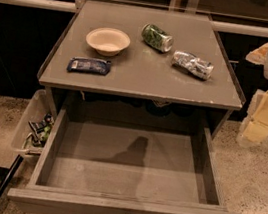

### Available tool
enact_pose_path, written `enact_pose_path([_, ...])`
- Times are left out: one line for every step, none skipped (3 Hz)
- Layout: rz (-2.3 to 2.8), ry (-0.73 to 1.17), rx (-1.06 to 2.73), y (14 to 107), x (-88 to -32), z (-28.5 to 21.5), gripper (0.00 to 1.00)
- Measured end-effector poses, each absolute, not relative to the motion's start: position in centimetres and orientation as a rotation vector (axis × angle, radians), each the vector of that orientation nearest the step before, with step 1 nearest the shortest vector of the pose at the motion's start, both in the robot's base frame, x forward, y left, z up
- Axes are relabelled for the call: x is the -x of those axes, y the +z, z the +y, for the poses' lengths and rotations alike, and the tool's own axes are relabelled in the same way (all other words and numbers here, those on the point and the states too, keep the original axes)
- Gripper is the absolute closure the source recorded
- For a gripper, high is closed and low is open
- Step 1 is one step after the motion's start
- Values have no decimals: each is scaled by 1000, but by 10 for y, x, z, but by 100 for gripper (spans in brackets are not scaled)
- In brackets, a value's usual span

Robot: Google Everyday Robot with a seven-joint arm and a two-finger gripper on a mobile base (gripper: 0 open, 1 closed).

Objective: Place redbull can into top drawer

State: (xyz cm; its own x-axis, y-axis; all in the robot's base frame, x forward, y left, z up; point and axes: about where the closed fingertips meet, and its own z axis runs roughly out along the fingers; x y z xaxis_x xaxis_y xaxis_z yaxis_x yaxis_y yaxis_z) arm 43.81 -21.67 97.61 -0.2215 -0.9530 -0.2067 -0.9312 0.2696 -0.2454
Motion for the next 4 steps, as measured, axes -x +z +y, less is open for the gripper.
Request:
enact_pose_path([2232,-98,1725,976,-438,-217,0])
enact_pose_path([2202,-108,1722,977,-445,-215,0])
enact_pose_path([2125,-108,1731,974,-470,-215,0])
enact_pose_path([2062,-75,1747,960,-507,-214,0])
